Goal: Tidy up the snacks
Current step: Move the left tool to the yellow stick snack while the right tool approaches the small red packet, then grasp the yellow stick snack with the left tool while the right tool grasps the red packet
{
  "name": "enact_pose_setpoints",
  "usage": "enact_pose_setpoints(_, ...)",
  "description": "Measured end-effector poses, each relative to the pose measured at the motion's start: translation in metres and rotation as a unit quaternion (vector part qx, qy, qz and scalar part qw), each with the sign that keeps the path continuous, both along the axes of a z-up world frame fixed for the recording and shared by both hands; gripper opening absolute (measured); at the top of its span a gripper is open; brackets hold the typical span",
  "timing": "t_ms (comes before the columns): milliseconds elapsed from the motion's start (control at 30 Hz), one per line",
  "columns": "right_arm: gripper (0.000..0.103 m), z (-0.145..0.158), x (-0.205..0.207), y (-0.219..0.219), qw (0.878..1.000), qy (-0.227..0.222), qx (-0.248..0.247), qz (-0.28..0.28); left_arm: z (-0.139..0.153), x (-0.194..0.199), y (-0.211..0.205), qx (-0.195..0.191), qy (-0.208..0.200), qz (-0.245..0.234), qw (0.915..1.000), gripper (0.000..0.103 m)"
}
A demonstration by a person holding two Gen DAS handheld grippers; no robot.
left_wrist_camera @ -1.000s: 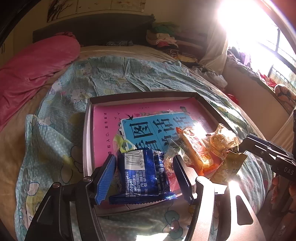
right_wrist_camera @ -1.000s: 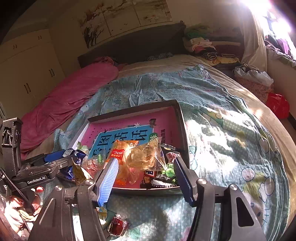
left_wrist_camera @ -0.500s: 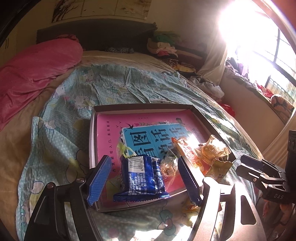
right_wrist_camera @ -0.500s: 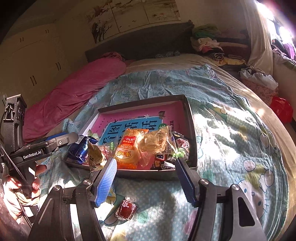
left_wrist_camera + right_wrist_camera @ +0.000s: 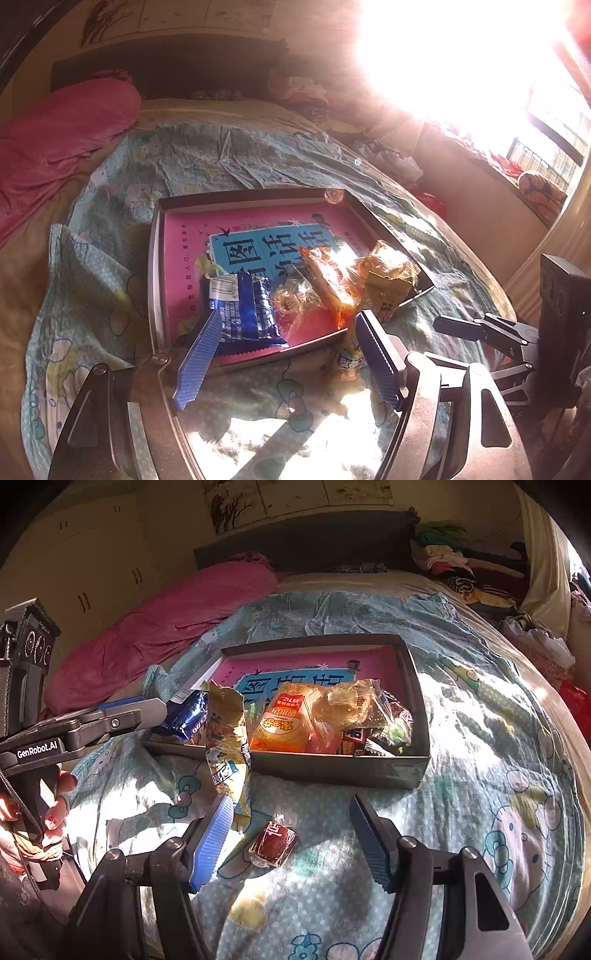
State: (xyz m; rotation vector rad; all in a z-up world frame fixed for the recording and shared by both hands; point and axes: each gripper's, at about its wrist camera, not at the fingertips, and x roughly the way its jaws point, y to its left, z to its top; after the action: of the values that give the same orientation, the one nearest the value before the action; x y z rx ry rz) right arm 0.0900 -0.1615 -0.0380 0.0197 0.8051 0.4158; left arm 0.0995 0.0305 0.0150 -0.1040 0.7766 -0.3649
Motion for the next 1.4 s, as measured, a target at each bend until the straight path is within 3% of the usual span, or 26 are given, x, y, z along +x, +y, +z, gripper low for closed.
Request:
enact_pose_setpoints(567,0.065,-0.029,-0.004,0.014,0.995,0.009,-0.057,0.076,-0.028,-0.016,-0.038,-0.012,0.057,-0.057,0.9967,0.076)
enact_pose_setpoints(900,0.051,-0.042,-0.002,0.027,0.991,0.002,-0.081,0.109,-0.048,-0.004,-0.042,-0.028,0.086,-0.056,0.9943,0.076)
enact_pose_setpoints(1100,0.04,-0.046,0.003,0.035,0.988,-0.009,-0.092,0.126,-0.054,0.002,-0.046,-0.03,0.089,-0.056,0.994,0.07)
enact_pose_setpoints(1300,0.038,-0.048,0.008,0.035,0.988,-0.006,-0.08,0.13,-0.059,0.008,-0.05,-0.032,0.094,-0.055,0.9935,0.068)
enact_pose_setpoints(1367,0.037,-0.047,0.007,0.033,0.989,-0.002,-0.075,0.126,-0.062,0.011,-0.052,-0.032,0.096,-0.054,0.9933,0.063)
enact_pose_setpoints(1400,0.037,-0.047,0.007,0.032,0.99,-0.001,-0.072,0.124,-0.063,0.012,-0.053,-0.032,0.099,-0.056,0.9931,0.055)
